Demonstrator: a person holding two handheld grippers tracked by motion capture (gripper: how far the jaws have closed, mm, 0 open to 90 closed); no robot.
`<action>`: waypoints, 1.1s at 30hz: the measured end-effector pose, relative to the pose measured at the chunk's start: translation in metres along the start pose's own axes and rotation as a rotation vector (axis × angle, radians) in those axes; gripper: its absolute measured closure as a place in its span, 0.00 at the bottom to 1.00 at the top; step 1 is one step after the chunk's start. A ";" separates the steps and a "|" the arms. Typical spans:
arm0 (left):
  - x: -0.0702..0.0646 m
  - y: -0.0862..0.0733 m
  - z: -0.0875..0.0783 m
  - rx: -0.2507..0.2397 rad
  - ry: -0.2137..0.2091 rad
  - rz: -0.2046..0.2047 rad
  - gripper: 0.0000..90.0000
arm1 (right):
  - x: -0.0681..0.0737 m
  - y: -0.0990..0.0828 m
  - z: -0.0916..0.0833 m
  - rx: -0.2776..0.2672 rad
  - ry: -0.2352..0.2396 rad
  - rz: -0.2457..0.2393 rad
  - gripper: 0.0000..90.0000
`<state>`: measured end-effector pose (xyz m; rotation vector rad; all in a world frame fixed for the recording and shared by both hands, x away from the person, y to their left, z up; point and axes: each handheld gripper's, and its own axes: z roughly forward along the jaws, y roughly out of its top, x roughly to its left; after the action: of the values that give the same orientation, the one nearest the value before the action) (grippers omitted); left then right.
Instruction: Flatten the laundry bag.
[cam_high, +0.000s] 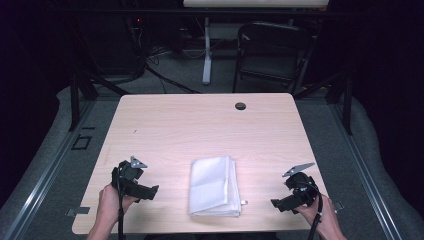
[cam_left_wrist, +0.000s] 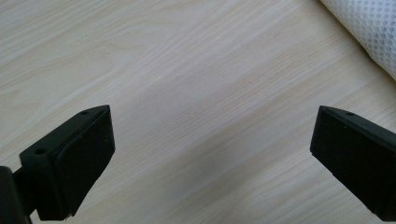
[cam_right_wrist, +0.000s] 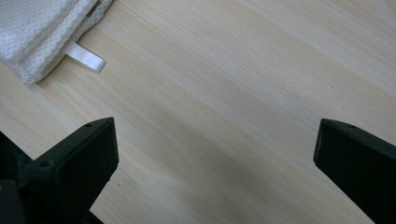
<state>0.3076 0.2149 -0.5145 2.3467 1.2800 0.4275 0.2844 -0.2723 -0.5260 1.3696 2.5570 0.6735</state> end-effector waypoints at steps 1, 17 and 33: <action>0.000 0.000 0.000 0.001 -0.005 0.002 0.00 | 0.001 0.000 0.002 -0.017 0.014 0.007 0.00; -0.023 0.017 -0.002 -0.030 -0.050 0.076 0.00 | 0.015 0.001 -0.006 -0.010 0.005 -0.032 0.00; -0.080 0.037 -0.005 -0.074 -0.146 0.248 0.01 | 0.023 0.005 0.000 0.004 0.024 -0.026 0.03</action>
<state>0.2894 0.1302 -0.4968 2.4322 0.8963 0.3654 0.2752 -0.2514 -0.5223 1.3347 2.5918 0.6840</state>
